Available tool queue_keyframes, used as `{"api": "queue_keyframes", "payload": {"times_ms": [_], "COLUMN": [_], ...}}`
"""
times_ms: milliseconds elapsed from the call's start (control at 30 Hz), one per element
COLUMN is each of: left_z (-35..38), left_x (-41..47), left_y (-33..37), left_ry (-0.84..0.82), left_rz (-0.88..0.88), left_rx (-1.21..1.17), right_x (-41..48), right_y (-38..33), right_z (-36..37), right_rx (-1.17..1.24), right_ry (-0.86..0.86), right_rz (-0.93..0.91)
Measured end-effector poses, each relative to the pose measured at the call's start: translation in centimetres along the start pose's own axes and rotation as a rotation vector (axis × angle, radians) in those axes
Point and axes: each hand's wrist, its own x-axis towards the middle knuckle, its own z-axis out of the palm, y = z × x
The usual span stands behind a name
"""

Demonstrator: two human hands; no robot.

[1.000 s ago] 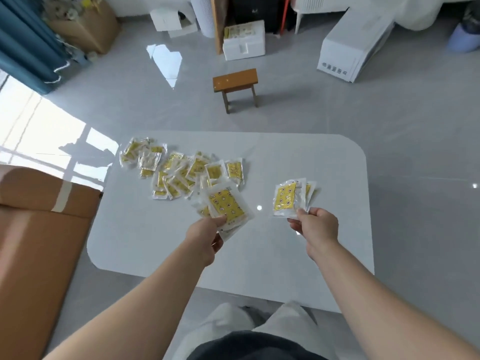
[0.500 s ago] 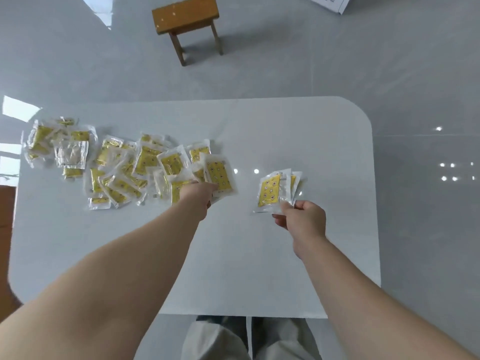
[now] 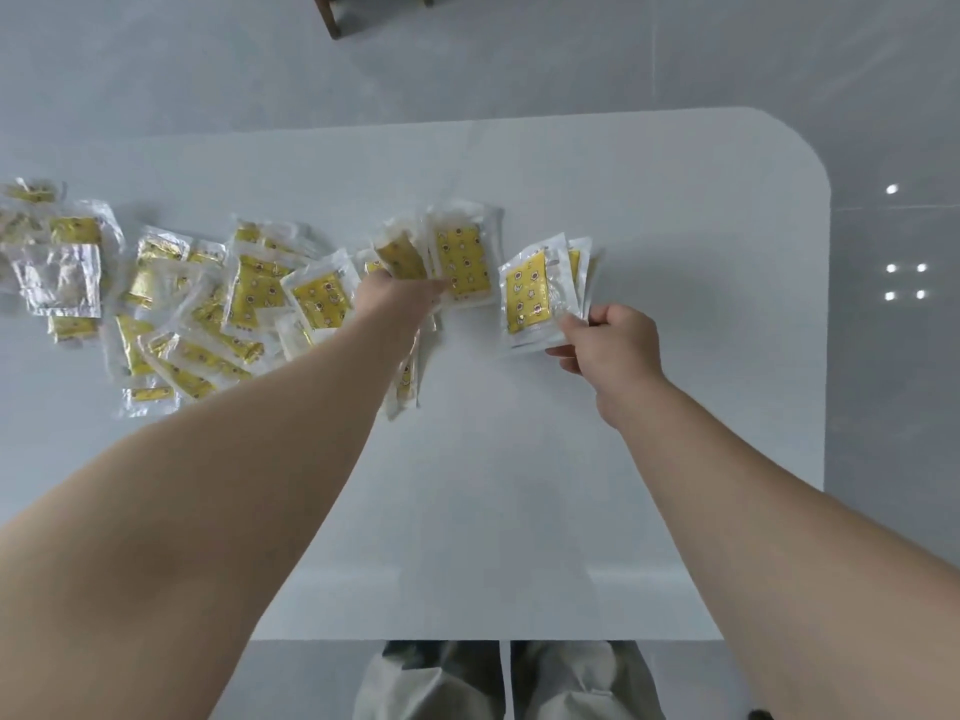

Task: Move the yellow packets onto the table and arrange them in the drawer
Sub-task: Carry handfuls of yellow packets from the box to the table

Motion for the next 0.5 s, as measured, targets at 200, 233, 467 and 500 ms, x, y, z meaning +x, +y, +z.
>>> {"api": "queue_keyframes", "payload": {"times_ms": [200,233,467,500], "left_z": [-2.6,-2.8,-2.6,-2.5], "left_x": [-0.8,-0.8,-0.3,-0.2], "left_y": [-1.6,-1.8,-2.1,-2.2], "left_ry": [-0.02,-0.022,-0.042,-0.036], "left_rz": [0.093,0.111,0.179,0.168], "left_rx": [0.095,0.109,0.141,0.126], "right_x": [0.0,0.3,2.8,3.0], "right_y": [-0.4,-0.2,1.8,2.1], "right_z": [1.1,1.6,5.8,6.3], "right_rx": [0.12,0.127,-0.138,-0.251], "right_ry": [-0.099,-0.102,-0.075,-0.069], "right_rz": [0.075,0.099,0.219,0.206]}}
